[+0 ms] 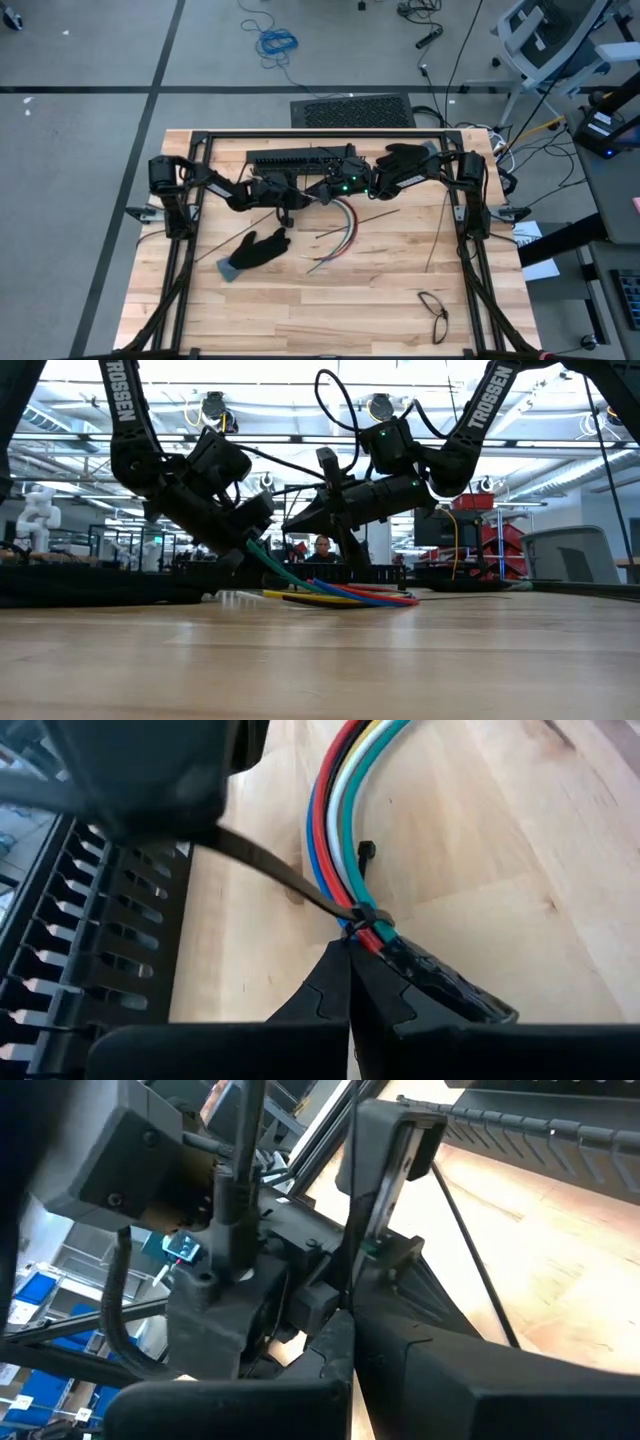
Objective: Ziptie cables
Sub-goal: Wrap the cable wires using a zip tie
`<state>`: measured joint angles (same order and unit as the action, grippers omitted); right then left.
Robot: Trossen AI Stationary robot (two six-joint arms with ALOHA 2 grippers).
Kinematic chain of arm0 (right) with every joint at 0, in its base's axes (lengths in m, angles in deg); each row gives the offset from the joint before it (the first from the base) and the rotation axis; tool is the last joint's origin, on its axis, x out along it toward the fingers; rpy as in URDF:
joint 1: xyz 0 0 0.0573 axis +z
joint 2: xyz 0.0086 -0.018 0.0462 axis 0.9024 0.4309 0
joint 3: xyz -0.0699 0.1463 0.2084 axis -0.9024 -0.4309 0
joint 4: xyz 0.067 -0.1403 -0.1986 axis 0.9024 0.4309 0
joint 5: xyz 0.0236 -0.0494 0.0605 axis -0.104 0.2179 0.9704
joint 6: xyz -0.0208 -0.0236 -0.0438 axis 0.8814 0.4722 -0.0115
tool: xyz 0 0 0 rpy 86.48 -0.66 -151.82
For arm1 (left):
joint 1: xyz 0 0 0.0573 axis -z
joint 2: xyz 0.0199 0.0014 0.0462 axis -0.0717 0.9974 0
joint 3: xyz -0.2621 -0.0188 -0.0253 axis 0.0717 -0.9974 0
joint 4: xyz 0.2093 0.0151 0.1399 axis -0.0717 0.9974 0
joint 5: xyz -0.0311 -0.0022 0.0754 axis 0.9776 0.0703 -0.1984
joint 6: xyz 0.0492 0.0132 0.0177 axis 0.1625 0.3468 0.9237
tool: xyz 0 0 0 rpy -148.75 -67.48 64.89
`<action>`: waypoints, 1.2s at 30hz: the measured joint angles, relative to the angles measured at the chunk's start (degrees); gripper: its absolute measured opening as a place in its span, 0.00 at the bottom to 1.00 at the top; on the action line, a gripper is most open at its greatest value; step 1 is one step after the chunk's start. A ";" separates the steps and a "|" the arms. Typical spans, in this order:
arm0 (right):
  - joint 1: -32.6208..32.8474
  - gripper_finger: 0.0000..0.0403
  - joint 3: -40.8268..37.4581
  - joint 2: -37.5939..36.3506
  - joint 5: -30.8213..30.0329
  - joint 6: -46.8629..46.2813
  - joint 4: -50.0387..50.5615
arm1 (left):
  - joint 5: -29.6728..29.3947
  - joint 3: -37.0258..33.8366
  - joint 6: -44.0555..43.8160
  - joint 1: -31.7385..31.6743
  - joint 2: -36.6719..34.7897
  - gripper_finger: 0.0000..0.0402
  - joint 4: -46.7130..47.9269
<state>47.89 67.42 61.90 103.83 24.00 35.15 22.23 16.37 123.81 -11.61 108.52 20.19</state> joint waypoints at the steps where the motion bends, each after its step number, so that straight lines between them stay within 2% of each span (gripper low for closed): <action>1: 0.02 0.00 0.00 0.00 -0.12 -0.08 -0.07 | 0.03 0.00 -0.76 0.00 0.51 0.00 -0.66; 18: -2.12 0.00 0.02 -0.11 0.07 -0.36 -5.51 | 0.39 -0.17 -11.95 0.00 4.43 0.00 -3.32; 27: -1.69 0.00 0.09 -0.09 0.38 1.02 -0.49 | -3.61 -0.17 -6.66 -0.15 2.12 0.00 -4.87; 33: -1.68 0.00 0.09 -0.04 0.64 3.12 2.73 | -10.42 -0.22 -0.46 -2.23 -1.83 0.06 0.70; 36: -1.70 0.00 0.09 -0.04 1.74 3.36 2.71 | -10.26 -0.30 -1.19 -3.61 -3.61 0.11 4.40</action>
<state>46.19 67.51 61.86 105.57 27.36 37.86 11.97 16.07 122.62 -15.22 104.91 24.60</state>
